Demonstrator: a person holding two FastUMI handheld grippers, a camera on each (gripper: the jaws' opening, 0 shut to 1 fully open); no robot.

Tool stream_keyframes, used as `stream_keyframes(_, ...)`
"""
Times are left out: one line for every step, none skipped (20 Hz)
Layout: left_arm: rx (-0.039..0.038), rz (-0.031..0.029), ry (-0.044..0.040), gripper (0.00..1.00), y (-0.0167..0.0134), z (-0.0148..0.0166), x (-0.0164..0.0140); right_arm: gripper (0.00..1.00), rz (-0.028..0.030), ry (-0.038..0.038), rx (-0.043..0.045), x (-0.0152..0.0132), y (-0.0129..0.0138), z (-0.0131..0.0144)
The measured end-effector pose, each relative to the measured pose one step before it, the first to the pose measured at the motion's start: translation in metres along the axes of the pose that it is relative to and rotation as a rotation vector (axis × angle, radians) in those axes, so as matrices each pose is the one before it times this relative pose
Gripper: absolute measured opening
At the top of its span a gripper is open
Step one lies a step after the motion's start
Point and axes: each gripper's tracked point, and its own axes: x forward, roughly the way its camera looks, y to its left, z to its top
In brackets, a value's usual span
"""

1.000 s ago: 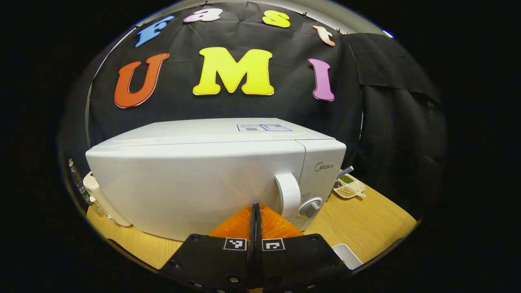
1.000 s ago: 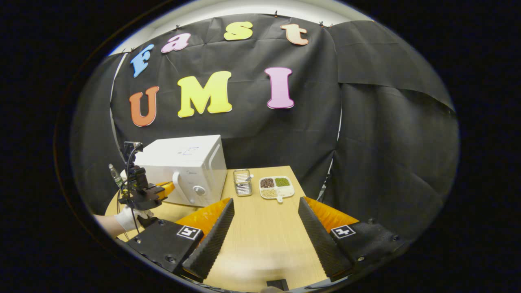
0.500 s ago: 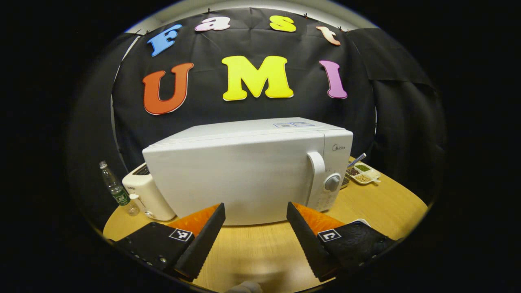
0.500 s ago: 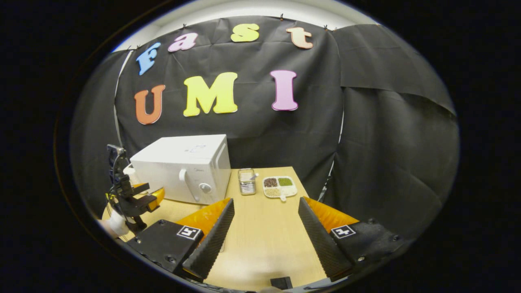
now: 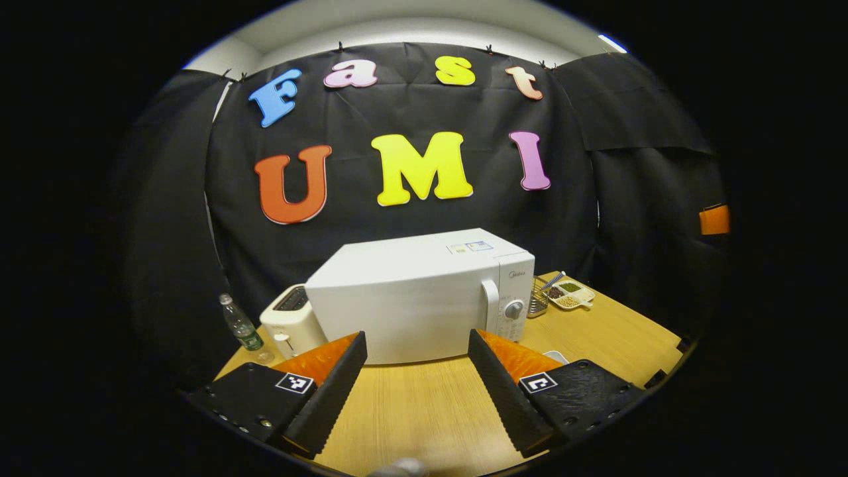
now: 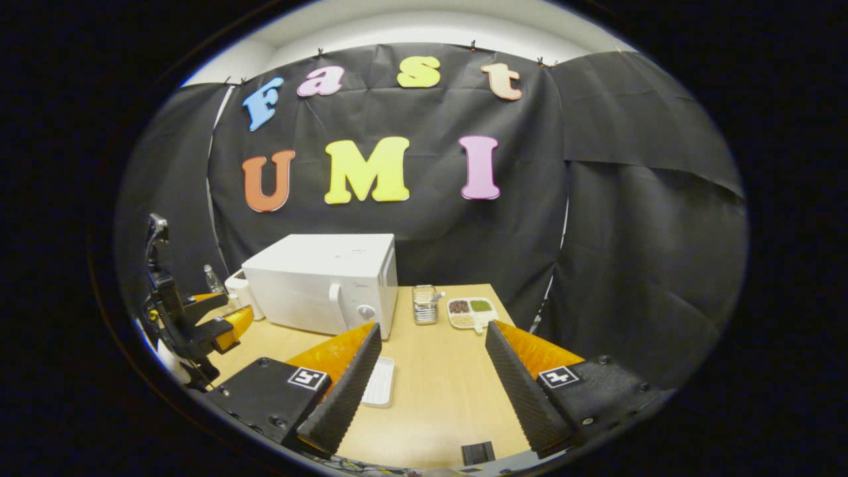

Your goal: Open the microwave oven with the left hand, put the food in, and close the microwave oven.

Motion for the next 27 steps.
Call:
stream_keyframes(-0.00896,-0.01446,-0.02911,0.96,-0.00247,0.01767,-0.01701,0.92,-0.00078,-0.01916,-0.00304,-0.00764,0.00296,0.00482)
stream_keyframes(-0.01311,-0.01246,-0.03040,0.97,-0.00405,0.01699,-0.01498,0.92,0.00068,-0.01852,-0.00242,-0.00664,0.00324,0.00470)
stream_keyframes(-0.00751,-0.00174,-0.02937,0.97,-0.00098,0.01707,-0.01374,0.92,0.00027,-0.02128,0.00053,-0.00736,0.00323,0.00627)
stream_keyframes(0.00215,0.01194,-0.01814,0.96,0.00469,0.01375,-0.01298,0.92,0.00342,-0.01997,0.00358,-0.00642,0.00245,0.00608)
stream_keyframes(0.00591,0.04215,-0.01364,0.96,0.00977,0.01218,-0.01059,0.92,0.00405,-0.02146,0.00936,-0.00553,0.00206,0.00580)
stream_keyframes(-0.00387,0.01992,-0.00902,0.96,0.00504,0.01074,-0.00837,0.92,0.00654,-0.01758,0.01120,-0.00457,0.00308,0.00599)
stream_keyframes(-0.02207,-0.00430,-0.01400,0.97,-0.00093,0.01016,-0.00866,0.92,0.00275,-0.01281,0.00990,-0.00350,0.00211,0.00398)
stream_keyframes(-0.03075,-0.00837,-0.01154,0.97,-0.00331,0.00949,-0.00772,0.92,0.00362,-0.01669,0.00980,-0.00345,0.00139,0.00562)
stream_keyframes(-0.02063,-0.00373,-0.01580,0.97,-0.00057,0.00965,-0.00782,0.92,0.00575,-0.01558,0.00889,-0.00405,0.00201,0.00518)
stream_keyframes(-0.00579,0.00950,-0.00643,0.96,0.00311,0.00671,-0.00770,0.92,0.00635,-0.01403,0.00467,-0.00288,0.00258,0.00495)
stream_keyframes(0.00557,0.01328,-0.01022,0.96,0.00387,0.00476,-0.00588,0.92,0.00193,-0.01012,-0.00304,-0.00195,0.00044,0.00303)
stream_keyframes(0.00108,0.00159,-0.00562,0.97,0.00076,0.00472,-0.00363,0.92,0.00190,-0.00980,-0.00283,-0.00221,0.00038,0.00317)
stream_keyframes(-0.00095,0.00398,-0.00449,0.97,0.00065,0.00330,-0.00412,0.92,0.00617,-0.00826,0.00093,-0.00151,0.00249,0.00361)
stream_keyframes(-0.00061,0.00331,0.00402,0.97,0.00198,0.00111,-0.00319,0.92,0.00883,-0.00830,-0.00232,-0.00167,0.00312,0.00338)
stream_keyframes(-0.00407,0.00282,0.00235,0.97,0.00047,0.00172,-0.00372,0.92,0.00493,-0.00670,-0.00192,-0.00224,0.00188,0.00239)
stream_keyframes(-0.00229,0.00408,-0.00368,0.97,0.00199,0.00318,-0.00320,0.92,0.00874,-0.00748,-0.00004,-0.00129,0.00281,0.00326)
stream_keyframes(0.00116,0.00674,-0.00506,0.96,0.00181,0.00209,-0.00343,0.92,0.00690,-0.00788,0.00105,-0.00137,0.00282,0.00238)
stream_keyframes(0.00224,0.00808,-0.00233,0.97,0.00296,0.00197,-0.00406,0.92,0.00471,-0.00758,-0.00089,-0.00155,0.00205,0.00397)
stream_keyframes(0.00308,0.00255,-0.00627,0.97,0.00191,0.00232,-0.00252,0.92,0.00602,-0.00324,-0.00333,-0.00141,0.00205,0.00136)
stream_keyframes(0.00363,0.00824,0.00156,0.97,0.00257,-0.00004,-0.00143,0.92,0.00391,-0.00193,-0.00091,-0.00076,0.00153,0.00211)
stream_keyframes(0.00358,0.00766,0.00381,0.97,0.00243,-0.00107,-0.00199,0.92,0.00635,0.00063,0.00323,0.00072,0.00150,0.00037)
stream_keyframes(0.00036,0.00833,-0.00012,0.97,0.00302,0.00074,-0.00286,0.92,0.00417,0.00163,0.00305,-0.00050,0.00169,0.00030)
stream_keyframes(-0.00301,0.00232,0.00130,0.97,0.00200,0.00038,-0.00192,0.92,0.00203,0.00307,0.00242,-0.00061,0.00067,0.00065)
stream_keyframes(-0.00297,0.00398,0.00226,0.97,0.00189,0.00055,-0.00187,0.92,0.00115,0.00045,0.00140,-0.00030,0.00124,0.00017)
stream_keyframes(-0.00324,0.00335,-0.00511,0.97,0.00257,0.00059,-0.00163,0.92,0.00313,-0.00191,-0.00015,-0.00100,0.00208,0.00057)
stream_keyframes(-0.00324,0.00118,-0.00086,0.97,0.00165,-0.00008,-0.00186,0.92,-0.00070,0.00175,-0.00438,-0.00053,0.00110,-0.00014)
stream_keyframes(-0.00077,0.00043,0.00021,0.96,0.00179,-0.00042,-0.00175,0.92,0.00099,0.00574,-0.00437,-0.00027,0.00119,-0.00193)
